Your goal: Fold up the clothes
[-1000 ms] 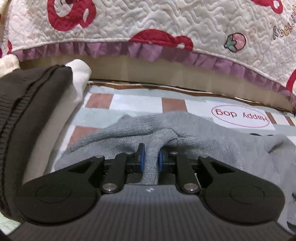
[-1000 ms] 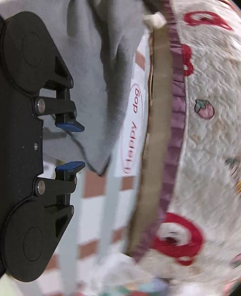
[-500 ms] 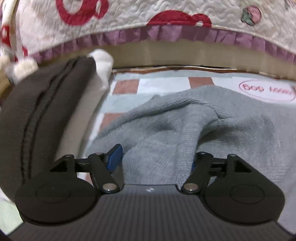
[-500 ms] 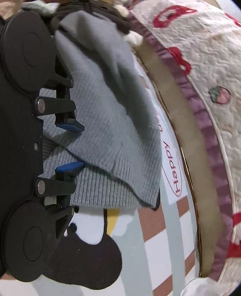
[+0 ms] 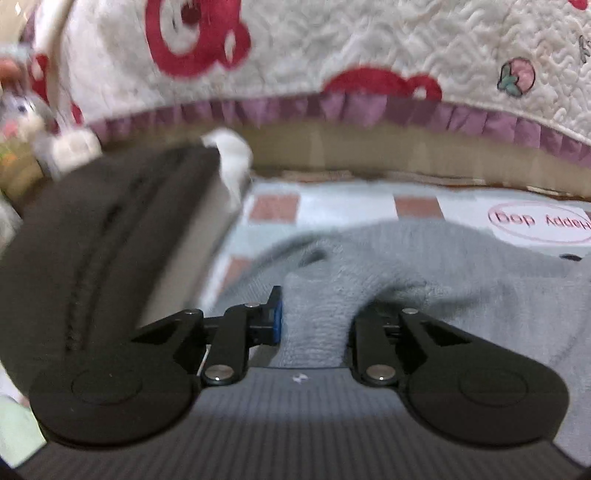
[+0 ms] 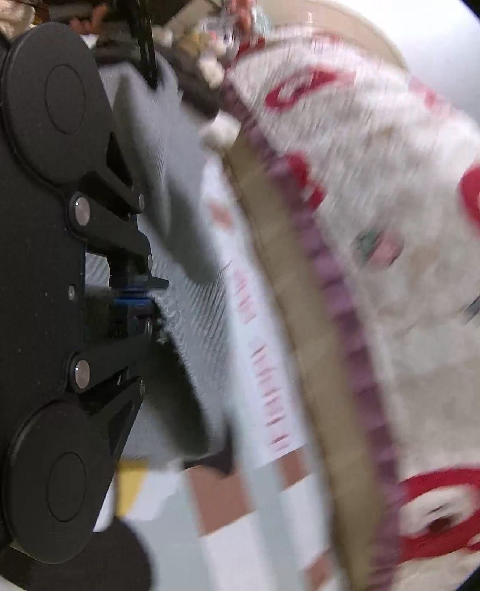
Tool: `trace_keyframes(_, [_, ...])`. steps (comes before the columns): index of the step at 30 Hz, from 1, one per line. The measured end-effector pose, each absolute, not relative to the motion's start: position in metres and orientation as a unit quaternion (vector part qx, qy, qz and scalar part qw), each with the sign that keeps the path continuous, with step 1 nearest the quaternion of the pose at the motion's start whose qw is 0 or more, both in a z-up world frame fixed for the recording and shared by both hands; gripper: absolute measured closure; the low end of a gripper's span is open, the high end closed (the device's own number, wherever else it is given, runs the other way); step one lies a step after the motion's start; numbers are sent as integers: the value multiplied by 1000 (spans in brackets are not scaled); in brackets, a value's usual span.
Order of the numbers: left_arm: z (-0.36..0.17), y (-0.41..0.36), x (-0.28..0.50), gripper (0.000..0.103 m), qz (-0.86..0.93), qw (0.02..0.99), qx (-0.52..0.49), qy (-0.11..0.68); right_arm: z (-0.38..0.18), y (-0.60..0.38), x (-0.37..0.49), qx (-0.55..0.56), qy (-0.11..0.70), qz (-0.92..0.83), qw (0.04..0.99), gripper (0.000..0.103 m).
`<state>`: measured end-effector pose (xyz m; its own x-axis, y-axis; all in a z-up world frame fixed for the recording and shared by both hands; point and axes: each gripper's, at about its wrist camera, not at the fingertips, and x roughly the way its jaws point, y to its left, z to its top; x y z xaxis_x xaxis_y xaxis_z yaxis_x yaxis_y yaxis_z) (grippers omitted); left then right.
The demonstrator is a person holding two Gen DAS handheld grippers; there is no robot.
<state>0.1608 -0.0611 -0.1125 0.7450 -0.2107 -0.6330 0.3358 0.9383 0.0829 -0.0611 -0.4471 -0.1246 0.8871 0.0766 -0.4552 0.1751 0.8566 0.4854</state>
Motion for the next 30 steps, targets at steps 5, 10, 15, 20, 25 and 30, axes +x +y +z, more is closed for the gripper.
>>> trace_keyframes(5, [-103,-42,171,89,-131,942,21,307,-110,-437,-64,238,246,3,940,94])
trace_keyframes(10, [-102,-29,178,90,-111,948,-19,299,-127,-440,-51,235,280,-25,931,80])
trace_keyframes(15, [-115,-26,184,86,-133,932,-44,333,-155,-444,-27,239,314,-58,917,38])
trace_keyframes(20, [-124,-35,183,99,-137,927,-23,348,-130,-440,-40,202,261,-42,943,97])
trace_keyframes(25, [-79,-28,136,99,-134,952,8,276,-57,-423,-102,151,196,-47,968,98])
trace_keyframes(30, [-14,5,69,99,-140,968,-18,208,26,-403,-171,113,149,-40,982,98])
